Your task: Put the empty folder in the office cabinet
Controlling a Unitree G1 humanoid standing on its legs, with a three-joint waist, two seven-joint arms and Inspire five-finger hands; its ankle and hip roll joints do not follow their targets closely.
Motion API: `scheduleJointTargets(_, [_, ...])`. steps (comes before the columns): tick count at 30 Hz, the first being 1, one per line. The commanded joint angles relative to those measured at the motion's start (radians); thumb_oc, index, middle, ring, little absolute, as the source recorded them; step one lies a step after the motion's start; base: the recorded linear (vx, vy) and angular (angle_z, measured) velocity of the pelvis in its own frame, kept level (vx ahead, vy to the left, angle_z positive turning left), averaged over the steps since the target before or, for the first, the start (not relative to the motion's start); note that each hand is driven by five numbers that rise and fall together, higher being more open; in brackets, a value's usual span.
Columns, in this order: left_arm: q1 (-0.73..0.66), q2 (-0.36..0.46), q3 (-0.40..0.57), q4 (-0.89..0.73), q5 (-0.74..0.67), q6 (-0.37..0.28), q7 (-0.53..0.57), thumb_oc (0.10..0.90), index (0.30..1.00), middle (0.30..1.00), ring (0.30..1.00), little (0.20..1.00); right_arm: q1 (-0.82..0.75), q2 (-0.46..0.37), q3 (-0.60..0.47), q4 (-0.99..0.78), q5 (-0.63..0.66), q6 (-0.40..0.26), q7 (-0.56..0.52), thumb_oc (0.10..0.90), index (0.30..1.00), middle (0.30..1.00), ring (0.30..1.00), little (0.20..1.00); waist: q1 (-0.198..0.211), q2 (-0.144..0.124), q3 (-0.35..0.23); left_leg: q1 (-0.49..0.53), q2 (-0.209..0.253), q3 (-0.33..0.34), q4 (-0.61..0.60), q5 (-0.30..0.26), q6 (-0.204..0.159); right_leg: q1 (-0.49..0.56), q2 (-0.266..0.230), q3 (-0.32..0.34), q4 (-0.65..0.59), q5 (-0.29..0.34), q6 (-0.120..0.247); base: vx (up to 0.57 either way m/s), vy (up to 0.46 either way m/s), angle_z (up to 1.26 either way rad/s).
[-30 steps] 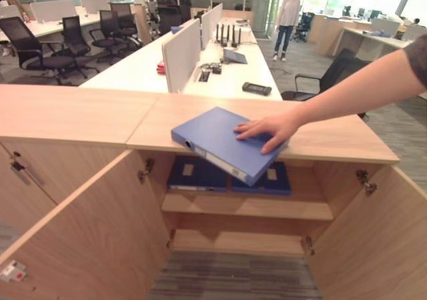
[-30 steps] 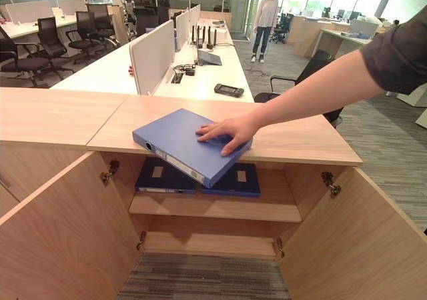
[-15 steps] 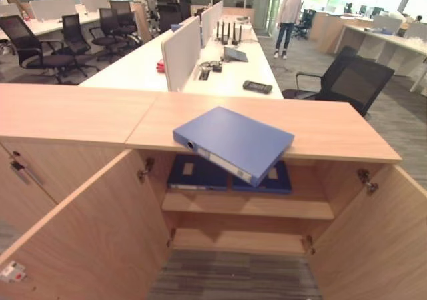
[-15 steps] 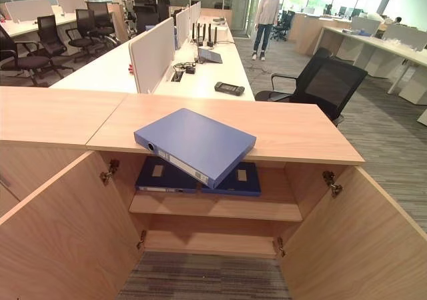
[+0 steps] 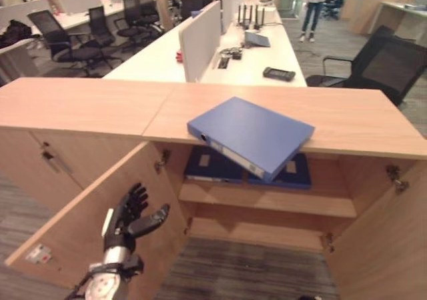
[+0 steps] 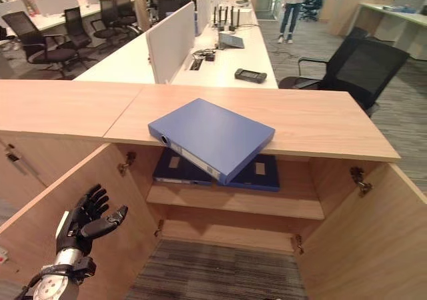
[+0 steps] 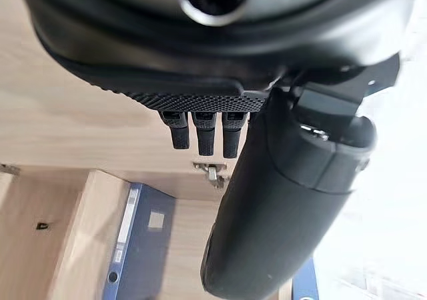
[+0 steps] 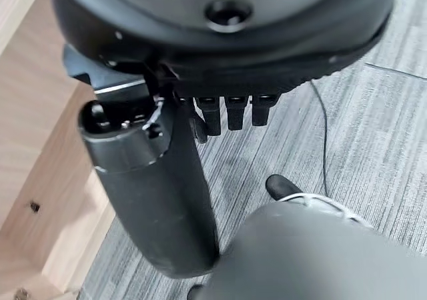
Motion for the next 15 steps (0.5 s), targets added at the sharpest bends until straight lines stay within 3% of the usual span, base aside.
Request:
scheduleJointTargets(1, [0.003,0.004,0.102,-0.134,0.075,-0.078,0.047,0.800,0.900,0.900,0.900,0.900,-0.011,0.062,0.045,0.047,-0.008,-0.009,0.005,0.800,0.900,0.900,0.900,0.900,0.008,-0.040,-0.038,0.015,-0.076,-0.072,-0.008,-0.113,0.041,-0.062,0.066,0.020,0.008,-0.007,-0.034,0.00,0.000,0.00])
scheduleJointTargets(9, [-0.022,0.041,0.166,-0.301,0.304,-0.139,0.129,0.800,0.900,0.900,0.900,0.900,-0.003,0.086,0.052,0.046,0.013,-0.027,0.000,0.800,0.900,0.900,0.900,0.900,0.015,-0.051,-0.030,0.016,-0.078,-0.073,-0.008,-0.120,0.038,-0.060,0.066,0.018,0.008,-0.010,-0.034,0.00,0.000,0.00])
scheduleJointTargets(10, [-0.037,0.085,0.170,-0.350,0.416,-0.160,0.156,0.800,0.900,0.900,0.900,0.900,-0.005,0.093,0.057,0.044,0.014,-0.033,-0.005,0.800,0.900,0.900,0.900,0.900,0.014,-0.055,-0.028,0.017,-0.078,-0.072,-0.008,-0.122,0.037,-0.060,0.066,0.020,0.008,-0.010,-0.033,0.00,0.000,0.00])
scheduleJointTargets(15, [-0.084,0.220,0.150,-0.397,0.670,-0.175,0.233,0.800,0.900,0.900,0.900,0.900,-0.016,0.104,0.080,0.045,0.003,-0.040,-0.007,0.800,0.900,0.900,0.900,0.900,0.008,-0.058,-0.033,0.020,-0.077,-0.066,-0.008,-0.127,0.033,-0.059,0.068,0.026,0.008,-0.011,-0.031,0.00,0.000,0.00])
